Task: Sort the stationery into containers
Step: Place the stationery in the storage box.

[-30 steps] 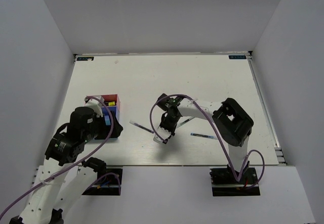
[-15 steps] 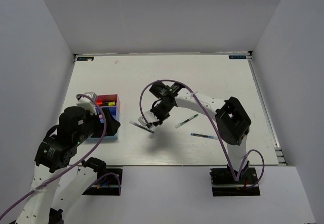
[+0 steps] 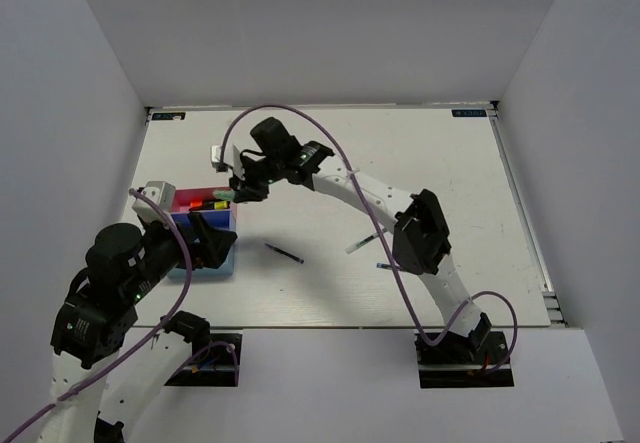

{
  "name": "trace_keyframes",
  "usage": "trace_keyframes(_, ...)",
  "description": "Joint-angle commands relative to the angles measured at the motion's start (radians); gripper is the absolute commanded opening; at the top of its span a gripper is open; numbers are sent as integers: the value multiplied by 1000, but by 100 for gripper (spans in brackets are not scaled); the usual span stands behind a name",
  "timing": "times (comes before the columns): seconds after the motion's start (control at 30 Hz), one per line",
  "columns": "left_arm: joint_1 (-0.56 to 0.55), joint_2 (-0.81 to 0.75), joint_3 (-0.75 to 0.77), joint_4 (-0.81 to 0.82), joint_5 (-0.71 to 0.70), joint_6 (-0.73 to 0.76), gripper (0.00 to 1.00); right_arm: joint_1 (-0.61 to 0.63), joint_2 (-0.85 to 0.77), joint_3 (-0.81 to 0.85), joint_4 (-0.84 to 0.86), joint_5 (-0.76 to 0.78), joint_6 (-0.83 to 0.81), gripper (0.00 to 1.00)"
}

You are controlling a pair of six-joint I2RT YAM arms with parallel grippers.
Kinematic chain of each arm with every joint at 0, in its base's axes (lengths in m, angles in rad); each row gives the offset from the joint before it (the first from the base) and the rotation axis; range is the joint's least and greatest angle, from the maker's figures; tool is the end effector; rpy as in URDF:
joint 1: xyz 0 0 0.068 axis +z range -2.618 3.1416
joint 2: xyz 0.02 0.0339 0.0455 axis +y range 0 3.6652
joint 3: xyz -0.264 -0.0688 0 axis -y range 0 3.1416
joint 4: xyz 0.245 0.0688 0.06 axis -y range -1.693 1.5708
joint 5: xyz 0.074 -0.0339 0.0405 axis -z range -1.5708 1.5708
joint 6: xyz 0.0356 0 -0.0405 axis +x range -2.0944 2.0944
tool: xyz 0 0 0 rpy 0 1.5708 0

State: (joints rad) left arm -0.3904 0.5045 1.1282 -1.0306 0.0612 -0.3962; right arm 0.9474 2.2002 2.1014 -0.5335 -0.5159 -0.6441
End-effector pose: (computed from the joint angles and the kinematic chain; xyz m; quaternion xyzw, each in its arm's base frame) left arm 0.0485 -0.0223 0.3896 0.0144 0.8350 -0.2342 0.4977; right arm 0.2834 0.4242 0.3004 -0.6968 0.5211 0.2910 0.3979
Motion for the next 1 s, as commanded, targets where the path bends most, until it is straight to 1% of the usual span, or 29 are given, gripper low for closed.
trace_keyframes(0.0, -2, -11, 21, 81, 72, 8, 99, 40, 75, 97, 195, -47, 338, 0)
trace_keyframes(0.07, -4, -29, 18, 96, 91, 8, 99, 44, 115, 114, 219, -70, 388, 0)
trace_keyframes(0.1, -2, -34, 18, 99, 94, 13, 99, 54, 127, 132, 252, -76, 444, 0)
trace_keyframes(0.27, -2, -32, 16, 78, 100, 13, 99, 70, 196, 140, 346, -107, 547, 0)
trace_keyframes(0.43, -2, -44, -2, 81, 104, 2, 99, 82, 245, 160, 391, -58, 552, 0)
trace_keyframes(0.67, -2, -57, -44, 81, 112, -4, 99, 82, 268, 140, 389, 5, 463, 0)
trace_keyframes(0.7, -2, -57, -47, 81, 112, -6, 99, 77, 265, 140, 388, 11, 454, 2)
trace_keyframes(0.8, -2, -61, -56, 80, 114, -10, 99, 80, 265, 137, 377, 10, 429, 35)
trace_keyframes(0.87, -2, -64, -57, 73, 114, -9, 99, 80, 262, 134, 369, -1, 419, 53)
trace_keyframes(0.93, -5, -66, -59, 67, 114, -9, 99, 82, 257, 134, 366, -3, 417, 61)
trace_keyframes(0.97, -4, -64, -54, 66, 114, -7, 99, 82, 254, 134, 362, -3, 422, 63)
